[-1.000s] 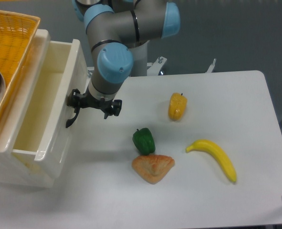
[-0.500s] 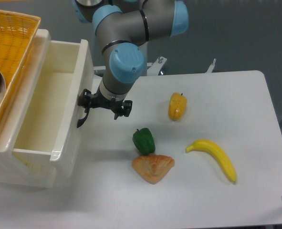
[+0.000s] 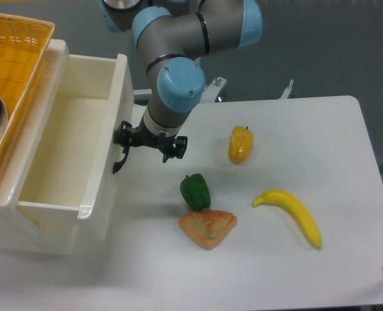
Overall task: Slide open the top white drawer
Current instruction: 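Pull the upper white drawer outward by its handle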
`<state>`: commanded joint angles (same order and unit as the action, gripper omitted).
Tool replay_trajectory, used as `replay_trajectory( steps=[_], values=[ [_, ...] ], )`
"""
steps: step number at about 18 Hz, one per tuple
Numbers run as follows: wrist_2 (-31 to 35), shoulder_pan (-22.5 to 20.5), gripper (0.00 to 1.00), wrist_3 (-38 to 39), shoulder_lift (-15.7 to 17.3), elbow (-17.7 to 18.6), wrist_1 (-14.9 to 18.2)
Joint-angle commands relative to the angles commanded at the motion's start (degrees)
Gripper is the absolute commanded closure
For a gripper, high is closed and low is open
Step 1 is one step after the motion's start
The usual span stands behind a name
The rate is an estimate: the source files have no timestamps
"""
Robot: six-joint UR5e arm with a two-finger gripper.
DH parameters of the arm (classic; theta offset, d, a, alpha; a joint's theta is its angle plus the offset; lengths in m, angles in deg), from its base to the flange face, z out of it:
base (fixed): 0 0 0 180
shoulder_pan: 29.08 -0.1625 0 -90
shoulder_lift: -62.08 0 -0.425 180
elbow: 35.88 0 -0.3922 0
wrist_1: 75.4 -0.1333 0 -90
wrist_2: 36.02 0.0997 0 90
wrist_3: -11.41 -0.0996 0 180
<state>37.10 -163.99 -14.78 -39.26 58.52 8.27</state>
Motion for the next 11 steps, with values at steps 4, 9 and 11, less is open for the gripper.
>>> replay_trajectory(
  steps=[4,9,11],
  values=[
    [0.0,-0.44,0.0,-0.18,-0.09,-0.18,0.0],
    [0.0,-1.58,0.0,-0.44,-0.09,-0.53,0.26],
    [0.09,-2.11,0.0,-1.05,-0.09,-0.53,0.35]
  ],
)
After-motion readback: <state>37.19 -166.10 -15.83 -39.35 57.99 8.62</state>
